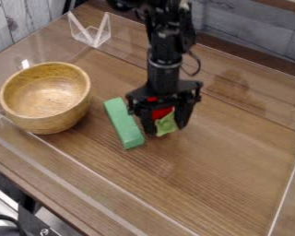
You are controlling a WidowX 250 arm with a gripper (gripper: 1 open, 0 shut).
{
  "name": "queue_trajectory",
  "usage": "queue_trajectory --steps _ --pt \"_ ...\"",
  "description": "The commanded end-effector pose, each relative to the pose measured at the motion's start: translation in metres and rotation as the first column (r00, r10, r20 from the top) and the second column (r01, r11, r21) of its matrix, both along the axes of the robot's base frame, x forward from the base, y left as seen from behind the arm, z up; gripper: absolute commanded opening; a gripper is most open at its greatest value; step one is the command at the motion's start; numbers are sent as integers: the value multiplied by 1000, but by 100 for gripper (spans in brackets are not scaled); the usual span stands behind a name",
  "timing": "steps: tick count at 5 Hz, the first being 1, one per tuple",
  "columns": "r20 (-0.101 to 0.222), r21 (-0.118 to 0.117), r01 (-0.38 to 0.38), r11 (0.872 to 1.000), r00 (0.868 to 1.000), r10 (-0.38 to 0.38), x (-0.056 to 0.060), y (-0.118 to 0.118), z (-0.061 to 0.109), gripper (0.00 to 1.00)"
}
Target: Move the red fruit to the left
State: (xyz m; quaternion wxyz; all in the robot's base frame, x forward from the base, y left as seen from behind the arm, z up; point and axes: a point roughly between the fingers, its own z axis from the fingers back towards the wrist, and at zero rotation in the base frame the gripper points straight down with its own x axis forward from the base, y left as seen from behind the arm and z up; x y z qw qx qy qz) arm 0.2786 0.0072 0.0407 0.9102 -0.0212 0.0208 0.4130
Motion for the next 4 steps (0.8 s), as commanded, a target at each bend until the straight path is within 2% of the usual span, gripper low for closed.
queue_trajectory --steps 1,2,3,4 --pt "97 -21 -68 997 993 70 25 5 46 0" --pt "108 -49 -135 990 984 140 38 7 69 0" --pt "110 -35 -136 990 984 139 38 9 54 0" --pt "102 -21 -139 990 985 140 36 12 39 100"
